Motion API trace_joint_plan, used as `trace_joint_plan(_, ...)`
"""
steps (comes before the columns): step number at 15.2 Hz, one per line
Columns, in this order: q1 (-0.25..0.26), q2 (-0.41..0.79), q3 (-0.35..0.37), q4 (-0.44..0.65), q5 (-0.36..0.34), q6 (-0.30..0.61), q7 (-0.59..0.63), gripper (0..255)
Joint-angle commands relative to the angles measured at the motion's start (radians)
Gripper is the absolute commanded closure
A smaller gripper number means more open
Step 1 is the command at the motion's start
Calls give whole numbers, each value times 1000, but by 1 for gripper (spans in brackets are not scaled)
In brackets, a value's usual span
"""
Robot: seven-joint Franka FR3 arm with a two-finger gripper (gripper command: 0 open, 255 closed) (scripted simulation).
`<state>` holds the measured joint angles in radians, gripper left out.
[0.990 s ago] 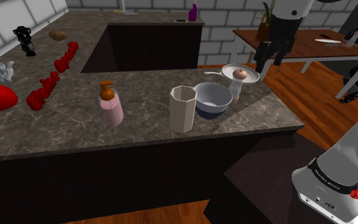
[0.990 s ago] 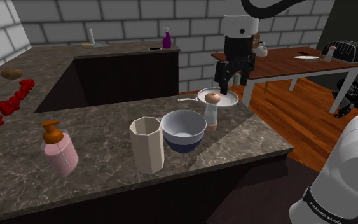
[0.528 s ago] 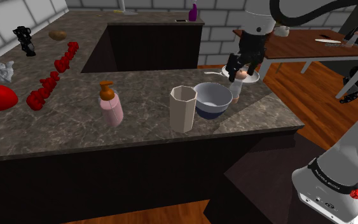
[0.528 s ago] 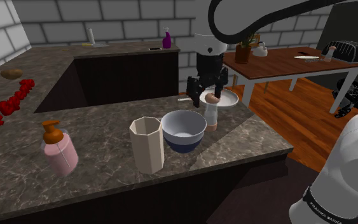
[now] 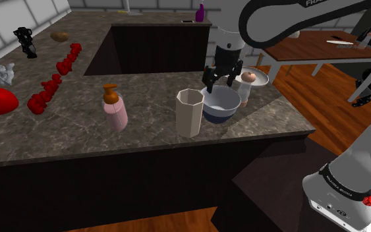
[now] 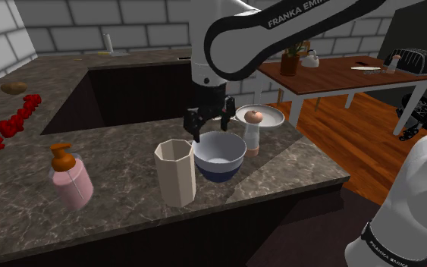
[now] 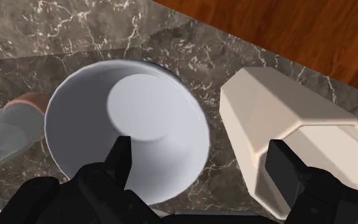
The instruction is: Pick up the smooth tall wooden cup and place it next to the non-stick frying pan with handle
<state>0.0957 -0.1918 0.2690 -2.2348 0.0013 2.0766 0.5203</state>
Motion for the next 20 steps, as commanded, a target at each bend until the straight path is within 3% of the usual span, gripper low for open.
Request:
trace_joint_plan(1,6,64,21,38,-19,35,39,0)
trace_joint_plan(4,18,168,48,112,-61,76,103,0)
trace_joint_plan(12,18,221,46,66,-87,173,121,0)
trace_joint_plan(20,18,221,46,66,-86,173,121,0)
